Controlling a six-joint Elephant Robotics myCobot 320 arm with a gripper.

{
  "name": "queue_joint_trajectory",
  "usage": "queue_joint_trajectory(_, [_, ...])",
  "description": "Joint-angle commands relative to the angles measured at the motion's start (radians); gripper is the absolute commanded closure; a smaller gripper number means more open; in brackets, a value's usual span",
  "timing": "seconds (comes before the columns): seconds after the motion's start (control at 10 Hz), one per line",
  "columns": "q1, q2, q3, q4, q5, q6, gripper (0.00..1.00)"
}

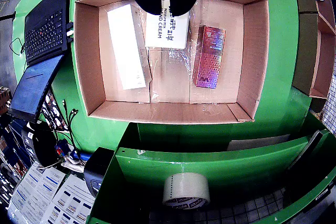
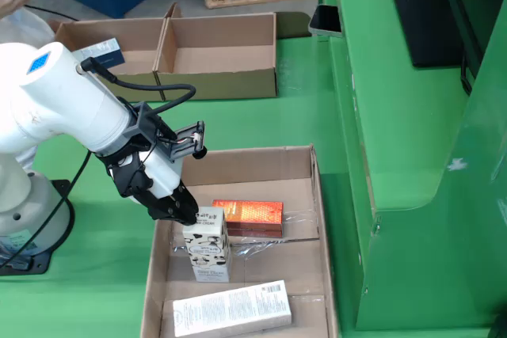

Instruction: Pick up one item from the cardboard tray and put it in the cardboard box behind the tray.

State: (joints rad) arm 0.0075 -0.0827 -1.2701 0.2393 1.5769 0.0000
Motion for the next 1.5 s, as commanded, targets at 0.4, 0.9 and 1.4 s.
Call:
queue_joint_trajectory(0.4, [0.000, 0.017, 0.028, 0.011, 0.000, 0.000, 1.00])
queue_joint_trajectory(0.9, [0.000, 0.017, 0.028, 0.011, 0.000, 0.000, 1.00])
queue_joint_trajectory(1.4, [0.000, 0.017, 0.028, 0.011, 0.000, 0.000, 0.80])
